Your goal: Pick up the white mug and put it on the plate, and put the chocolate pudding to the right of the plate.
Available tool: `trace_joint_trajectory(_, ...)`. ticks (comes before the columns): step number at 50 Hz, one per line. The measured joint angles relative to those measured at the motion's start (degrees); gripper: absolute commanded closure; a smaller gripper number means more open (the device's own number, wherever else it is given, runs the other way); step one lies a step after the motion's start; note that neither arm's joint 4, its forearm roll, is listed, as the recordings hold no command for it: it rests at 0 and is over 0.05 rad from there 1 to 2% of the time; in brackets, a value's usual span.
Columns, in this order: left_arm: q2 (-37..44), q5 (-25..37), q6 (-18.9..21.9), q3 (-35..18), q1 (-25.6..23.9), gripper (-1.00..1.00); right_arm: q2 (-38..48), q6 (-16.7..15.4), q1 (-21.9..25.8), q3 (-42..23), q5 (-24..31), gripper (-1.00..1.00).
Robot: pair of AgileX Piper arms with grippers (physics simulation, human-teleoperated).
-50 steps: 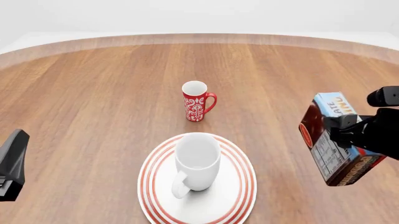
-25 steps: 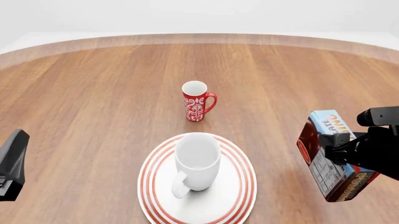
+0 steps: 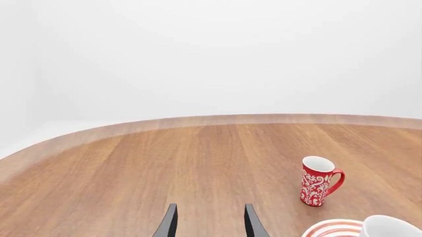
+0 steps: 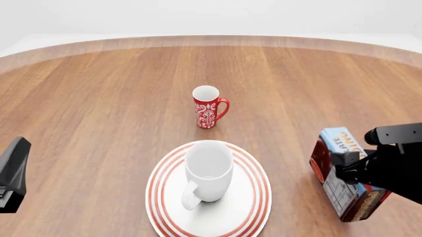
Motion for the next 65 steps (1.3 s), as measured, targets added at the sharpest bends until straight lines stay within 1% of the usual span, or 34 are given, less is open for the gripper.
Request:
trace_joint_trajectory(22,0.0,0.0,0.0,0.0,0.0,-1.00,2.4,0.0,0.2,1.5,-2.7,1.00)
trace_joint_trajectory(23,0.0,0.0,0.0,0.0,0.0,-1.00,2.5,0.0,0.2,1.5,-2.7,-1.00)
trace_joint_trajectory(43,0.0,0.0,0.0,0.0,0.0,-1.00,2.3,1.1,0.0,1.3,-2.4,-1.00)
trace_joint_trajectory(55,0.0,0.0,0.0,0.0,0.0,-1.00,0.5,1.0,-0.6,0.6,-0.8,-1.00)
trace_joint_trajectory(65,0.0,0.0,0.0,0.0,0.0,-1.00,-1.7,1.0,-1.0,-1.3,1.8,-1.00)
